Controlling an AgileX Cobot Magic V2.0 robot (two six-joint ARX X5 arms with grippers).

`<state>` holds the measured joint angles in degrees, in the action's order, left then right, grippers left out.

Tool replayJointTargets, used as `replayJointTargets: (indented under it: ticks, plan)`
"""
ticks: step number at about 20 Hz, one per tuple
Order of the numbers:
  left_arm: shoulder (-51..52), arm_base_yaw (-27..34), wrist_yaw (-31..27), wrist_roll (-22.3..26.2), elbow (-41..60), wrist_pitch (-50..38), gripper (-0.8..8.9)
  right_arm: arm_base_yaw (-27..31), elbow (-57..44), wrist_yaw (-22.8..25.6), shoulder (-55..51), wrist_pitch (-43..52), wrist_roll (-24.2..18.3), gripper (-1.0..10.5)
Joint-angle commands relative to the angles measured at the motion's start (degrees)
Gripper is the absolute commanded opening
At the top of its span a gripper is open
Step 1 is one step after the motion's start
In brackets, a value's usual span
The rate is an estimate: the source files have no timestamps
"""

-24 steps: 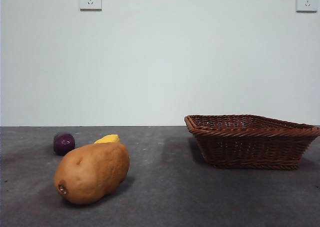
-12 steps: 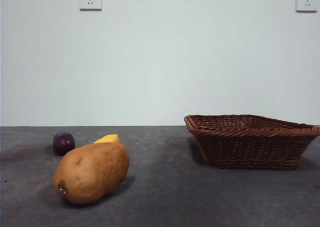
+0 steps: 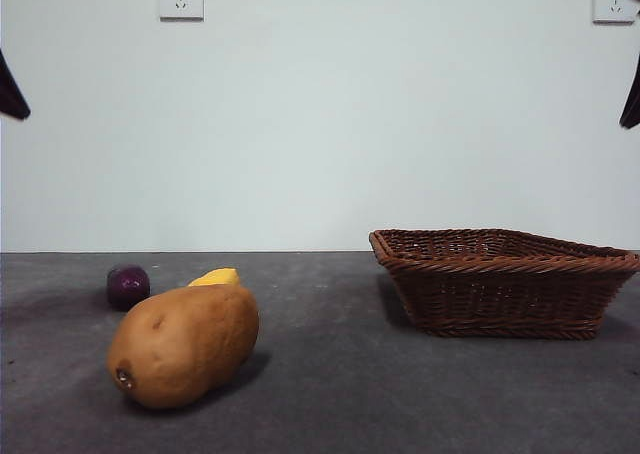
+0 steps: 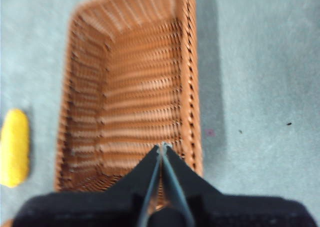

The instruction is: Help me put the vegetables on the table into the basket

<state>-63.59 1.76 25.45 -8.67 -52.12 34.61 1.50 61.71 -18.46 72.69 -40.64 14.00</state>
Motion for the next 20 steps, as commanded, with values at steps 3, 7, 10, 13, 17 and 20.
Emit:
replayJointTargets:
  ticks: [3,7,10,13,17,20]
  plan:
    - [-2.73,0.02,0.07,1.88,0.15,2.05,-0.04,-0.04,10.03,-0.22,12.9,-6.88,-6.49,5.5]
    - [-3.61,0.02,0.07,1.88,0.15,2.23,-0.04,-0.04,18.03,-0.2,23.04,-9.77,-8.35,5.7]
    - [-3.82,0.02,0.04,1.9,0.15,2.25,-0.04,-0.09,22.69,-0.22,29.79,-11.63,-9.11,5.7]
    - [-3.91,-0.22,0.04,2.49,0.15,2.27,-0.04,-0.72,26.03,-0.61,35.47,-12.96,-9.92,5.7]
    - [-3.91,-1.14,0.04,2.84,0.15,3.45,-0.04,-2.38,28.57,-1.09,41.4,-13.31,-11.1,5.6]
    - [-3.91,-2.19,0.04,3.19,0.15,4.98,-0.04,-3.48,29.11,-1.05,44.33,-13.14,-11.3,5.6]
